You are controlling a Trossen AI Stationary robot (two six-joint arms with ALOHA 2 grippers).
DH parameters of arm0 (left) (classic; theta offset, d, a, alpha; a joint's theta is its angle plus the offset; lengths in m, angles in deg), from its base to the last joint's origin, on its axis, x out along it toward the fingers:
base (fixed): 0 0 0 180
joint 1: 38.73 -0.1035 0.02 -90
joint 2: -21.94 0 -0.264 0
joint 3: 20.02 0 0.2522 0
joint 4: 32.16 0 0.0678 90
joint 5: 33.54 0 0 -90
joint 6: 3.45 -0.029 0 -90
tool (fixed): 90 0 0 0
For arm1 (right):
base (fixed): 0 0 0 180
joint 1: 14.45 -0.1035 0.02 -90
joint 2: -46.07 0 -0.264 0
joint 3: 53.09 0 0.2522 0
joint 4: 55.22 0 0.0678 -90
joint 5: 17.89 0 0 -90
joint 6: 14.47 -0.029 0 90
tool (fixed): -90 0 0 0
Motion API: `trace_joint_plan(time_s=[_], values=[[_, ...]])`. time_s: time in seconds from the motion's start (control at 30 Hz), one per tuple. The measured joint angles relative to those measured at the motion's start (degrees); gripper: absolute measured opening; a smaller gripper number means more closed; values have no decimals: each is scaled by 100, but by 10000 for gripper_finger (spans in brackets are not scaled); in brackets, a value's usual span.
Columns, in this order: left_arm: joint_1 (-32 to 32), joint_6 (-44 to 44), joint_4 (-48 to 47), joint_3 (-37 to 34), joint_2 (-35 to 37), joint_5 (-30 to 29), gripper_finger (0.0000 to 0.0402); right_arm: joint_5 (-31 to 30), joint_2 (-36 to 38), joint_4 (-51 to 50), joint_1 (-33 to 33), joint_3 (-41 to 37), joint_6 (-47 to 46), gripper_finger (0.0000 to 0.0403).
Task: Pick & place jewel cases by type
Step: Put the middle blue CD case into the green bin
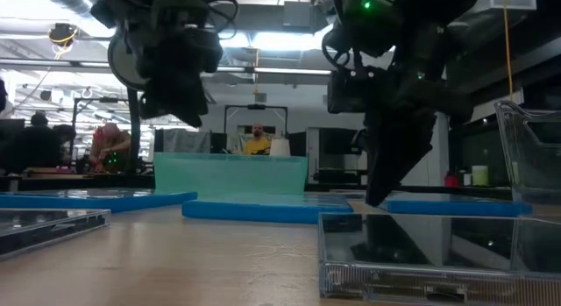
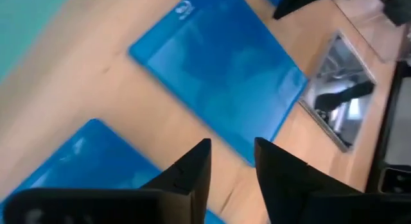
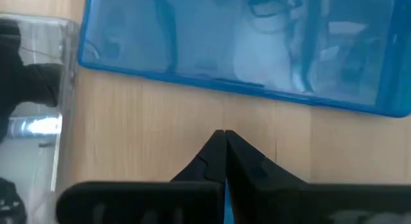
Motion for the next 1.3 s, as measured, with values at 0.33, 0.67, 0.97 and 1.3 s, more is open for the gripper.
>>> trace_joint_plan(time_s=[0.33, 0.67, 0.97, 1.3], values=[[17, 546, 752, 0, -857, 279, 184, -6, -59, 117, 192, 0, 23, 5], [163, 998, 1029, -4, -1648, 130, 200, -9, -59, 103, 315, 0, 70, 5], [302, 1508, 1884, -4, -2101, 134, 201, -8, -59, 46, 313, 0, 184, 5], [308, 1629, 2091, 9, -2204, 12, 199, 143, -59, 70, 293, 0, 32, 4]])
